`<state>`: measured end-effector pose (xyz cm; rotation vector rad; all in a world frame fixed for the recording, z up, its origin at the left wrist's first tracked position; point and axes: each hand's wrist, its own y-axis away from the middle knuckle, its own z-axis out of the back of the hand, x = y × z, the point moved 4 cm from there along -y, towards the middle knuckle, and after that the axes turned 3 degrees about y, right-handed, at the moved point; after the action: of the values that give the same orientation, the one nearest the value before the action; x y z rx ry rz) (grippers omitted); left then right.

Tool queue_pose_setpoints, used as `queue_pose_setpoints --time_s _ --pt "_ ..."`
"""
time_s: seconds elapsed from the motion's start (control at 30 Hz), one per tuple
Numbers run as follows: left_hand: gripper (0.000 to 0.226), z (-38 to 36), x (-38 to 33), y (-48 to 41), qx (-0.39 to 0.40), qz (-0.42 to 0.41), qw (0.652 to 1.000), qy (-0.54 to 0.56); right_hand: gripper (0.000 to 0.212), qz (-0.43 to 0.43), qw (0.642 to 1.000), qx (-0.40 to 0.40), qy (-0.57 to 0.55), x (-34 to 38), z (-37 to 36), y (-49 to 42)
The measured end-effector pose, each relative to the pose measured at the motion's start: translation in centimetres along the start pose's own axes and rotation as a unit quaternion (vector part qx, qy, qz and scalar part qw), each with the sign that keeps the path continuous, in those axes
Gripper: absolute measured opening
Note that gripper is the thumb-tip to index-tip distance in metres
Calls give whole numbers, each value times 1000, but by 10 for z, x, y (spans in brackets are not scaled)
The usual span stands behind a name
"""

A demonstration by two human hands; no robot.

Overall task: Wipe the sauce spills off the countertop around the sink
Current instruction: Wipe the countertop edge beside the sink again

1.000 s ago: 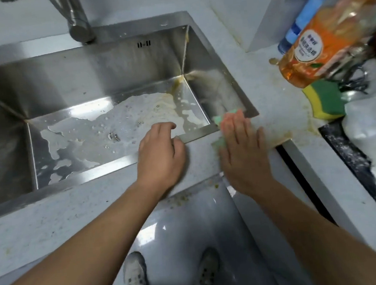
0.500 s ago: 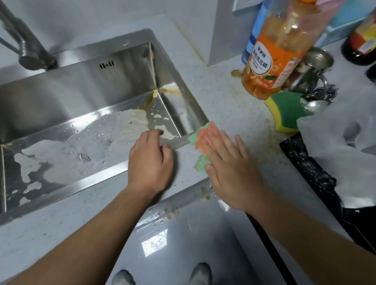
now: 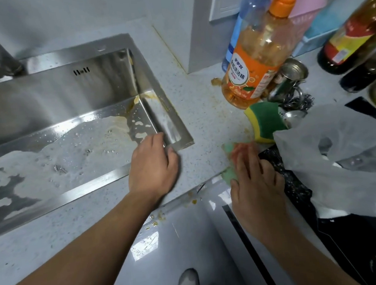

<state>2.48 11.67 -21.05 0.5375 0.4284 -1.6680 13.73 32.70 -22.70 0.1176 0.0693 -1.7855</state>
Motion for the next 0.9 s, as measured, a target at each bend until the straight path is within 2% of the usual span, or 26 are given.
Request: queue_pose_setpoints --time_s 0.13,0.2,0.23,0.3,0.43,0.57,0.7,0.77,0.83,0.9 --pt "40 0 1 -1 4 -5 1000 4 75 18 998 -41 -51 2 -1 4" --pt "42 0 2 -1 8 -6 1000 2 68 14 996 -38 -73 4 2 -4" --pt "42 0 2 -1 11 -5 1000 1 65 3 996 -27 -83 6 5 -12" --pt "43 -1 2 -2 15 -3 1000 -1 76 -13 993 26 -115 15 7 -41" --pt "44 -1 0 -1 19 2 1000 -5 87 30 988 27 -147 35 8 -96" --pt "42 3 -3 0 18 7 1000 1 83 81 984 32 -156 14 3 -71" --pt "43 3 -4 1 22 9 1000 4 80 26 988 40 -148 11 0 -87" --pt "43 2 -2 1 26 13 1000 2 78 4 987 74 -146 26 4 -116" --pt "43 2 -1 1 26 14 1000 -1 76 46 984 90 -147 37 5 -121" --pt "43 1 -1 0 27 16 1000 -1 74 133 977 72 -152 34 6 -100"
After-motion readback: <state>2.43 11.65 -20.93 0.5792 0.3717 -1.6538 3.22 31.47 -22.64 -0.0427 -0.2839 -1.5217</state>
